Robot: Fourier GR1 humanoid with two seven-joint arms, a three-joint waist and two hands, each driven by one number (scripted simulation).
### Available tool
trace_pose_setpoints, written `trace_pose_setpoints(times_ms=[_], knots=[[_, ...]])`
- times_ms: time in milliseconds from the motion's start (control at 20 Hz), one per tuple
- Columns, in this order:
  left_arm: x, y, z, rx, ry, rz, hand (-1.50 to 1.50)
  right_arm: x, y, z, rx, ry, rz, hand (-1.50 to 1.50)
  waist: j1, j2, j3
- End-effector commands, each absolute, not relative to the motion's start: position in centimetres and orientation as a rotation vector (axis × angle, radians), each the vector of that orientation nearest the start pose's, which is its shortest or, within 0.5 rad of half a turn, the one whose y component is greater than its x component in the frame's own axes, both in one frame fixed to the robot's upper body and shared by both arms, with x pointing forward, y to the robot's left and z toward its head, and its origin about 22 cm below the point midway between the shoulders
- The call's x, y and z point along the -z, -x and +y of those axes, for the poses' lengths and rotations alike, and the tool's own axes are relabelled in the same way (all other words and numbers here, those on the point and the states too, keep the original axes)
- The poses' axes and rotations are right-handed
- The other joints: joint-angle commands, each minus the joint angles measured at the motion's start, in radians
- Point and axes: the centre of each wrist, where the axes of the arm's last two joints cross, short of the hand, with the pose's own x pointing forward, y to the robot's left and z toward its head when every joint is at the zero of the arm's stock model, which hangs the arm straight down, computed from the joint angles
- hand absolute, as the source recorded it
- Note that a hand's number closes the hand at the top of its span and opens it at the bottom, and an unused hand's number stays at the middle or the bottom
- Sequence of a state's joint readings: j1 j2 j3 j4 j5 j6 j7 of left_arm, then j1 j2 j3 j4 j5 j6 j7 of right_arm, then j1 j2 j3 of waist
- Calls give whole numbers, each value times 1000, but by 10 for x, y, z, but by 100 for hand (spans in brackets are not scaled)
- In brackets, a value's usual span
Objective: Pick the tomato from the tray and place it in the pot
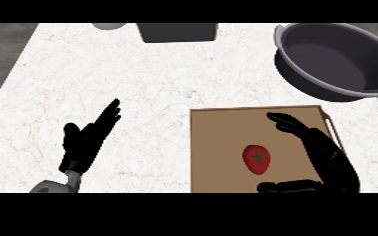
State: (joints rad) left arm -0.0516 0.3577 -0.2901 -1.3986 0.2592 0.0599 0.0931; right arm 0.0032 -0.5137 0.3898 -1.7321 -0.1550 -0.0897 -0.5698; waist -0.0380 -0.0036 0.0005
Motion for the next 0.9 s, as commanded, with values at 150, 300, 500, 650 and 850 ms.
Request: trace_pose_setpoints(times_ms=[150,300,500,650,850], knots=[[17,-257,248,273,38,-1264,0,-103,-200,-283,-802,-63,-1893,-150,12,0,-3],[13,-246,241,276,64,-1275,0,-120,-197,-273,-831,-51,-1752,-150,35,0,-3],[13,-256,244,279,59,-1290,0,-121,-190,-267,-801,-125,-1643,-150,34,2,-1],[29,-256,225,276,62,-1291,0,-104,-206,-250,-839,-115,-1522,-150,42,5,-1],[17,-268,238,279,68,-1283,0,-88,-214,-247,-1049,-111,-1343,-150,50,8,-2]])
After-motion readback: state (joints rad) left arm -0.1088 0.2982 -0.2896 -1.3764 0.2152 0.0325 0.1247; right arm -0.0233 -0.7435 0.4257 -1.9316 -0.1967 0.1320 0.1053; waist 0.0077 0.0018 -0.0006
